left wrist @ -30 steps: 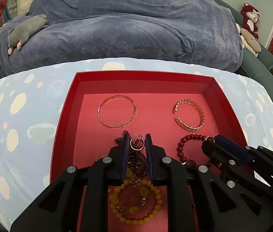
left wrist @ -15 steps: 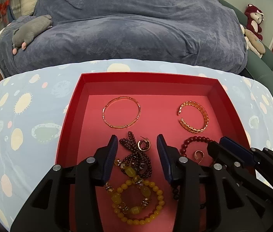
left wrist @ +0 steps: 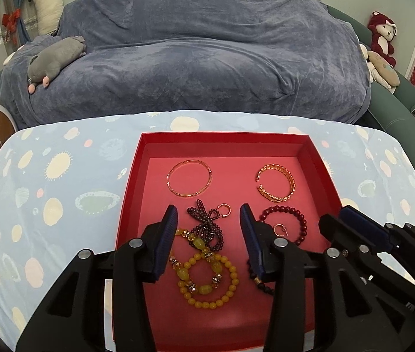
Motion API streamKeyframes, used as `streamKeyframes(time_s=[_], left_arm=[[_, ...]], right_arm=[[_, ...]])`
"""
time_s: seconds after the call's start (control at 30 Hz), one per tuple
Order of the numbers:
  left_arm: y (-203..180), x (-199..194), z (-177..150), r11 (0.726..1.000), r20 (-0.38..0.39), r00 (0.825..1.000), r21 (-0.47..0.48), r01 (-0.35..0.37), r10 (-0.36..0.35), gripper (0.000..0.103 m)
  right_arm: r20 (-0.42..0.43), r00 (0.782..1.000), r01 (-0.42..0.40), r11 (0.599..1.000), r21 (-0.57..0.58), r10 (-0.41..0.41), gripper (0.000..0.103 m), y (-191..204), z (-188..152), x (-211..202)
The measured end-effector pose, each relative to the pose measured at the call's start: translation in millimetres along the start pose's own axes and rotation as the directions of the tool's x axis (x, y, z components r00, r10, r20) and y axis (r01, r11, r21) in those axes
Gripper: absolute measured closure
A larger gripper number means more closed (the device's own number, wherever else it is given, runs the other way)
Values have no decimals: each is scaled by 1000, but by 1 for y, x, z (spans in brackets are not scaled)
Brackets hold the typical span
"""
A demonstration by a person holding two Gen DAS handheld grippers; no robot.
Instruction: Organize jewelry
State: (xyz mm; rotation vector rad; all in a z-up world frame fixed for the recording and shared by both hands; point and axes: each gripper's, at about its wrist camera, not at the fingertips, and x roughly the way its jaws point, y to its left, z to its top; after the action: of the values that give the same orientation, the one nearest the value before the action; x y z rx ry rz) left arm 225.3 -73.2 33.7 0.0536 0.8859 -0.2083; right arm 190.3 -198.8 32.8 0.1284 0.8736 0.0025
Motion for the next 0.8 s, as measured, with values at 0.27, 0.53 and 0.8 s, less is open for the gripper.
streamKeyframes(time_s=[0.27,0.53,0.8], left_arm=[[0,-40,-17,1000,20,1000,-8,11,-11,61],[-2,-71,-52,999,12,1000,-21,29,-29,61],[3,-80,-96,999,-34,999,-48,21,-22,61]], right_arm=[[24,1000,10,1000,-1,-10,82,6,-17,-40],[18,999,35,999,34,-36,80,10,-53,-74],[-30,999,42,997,61,-40,79,16,-92,-82]])
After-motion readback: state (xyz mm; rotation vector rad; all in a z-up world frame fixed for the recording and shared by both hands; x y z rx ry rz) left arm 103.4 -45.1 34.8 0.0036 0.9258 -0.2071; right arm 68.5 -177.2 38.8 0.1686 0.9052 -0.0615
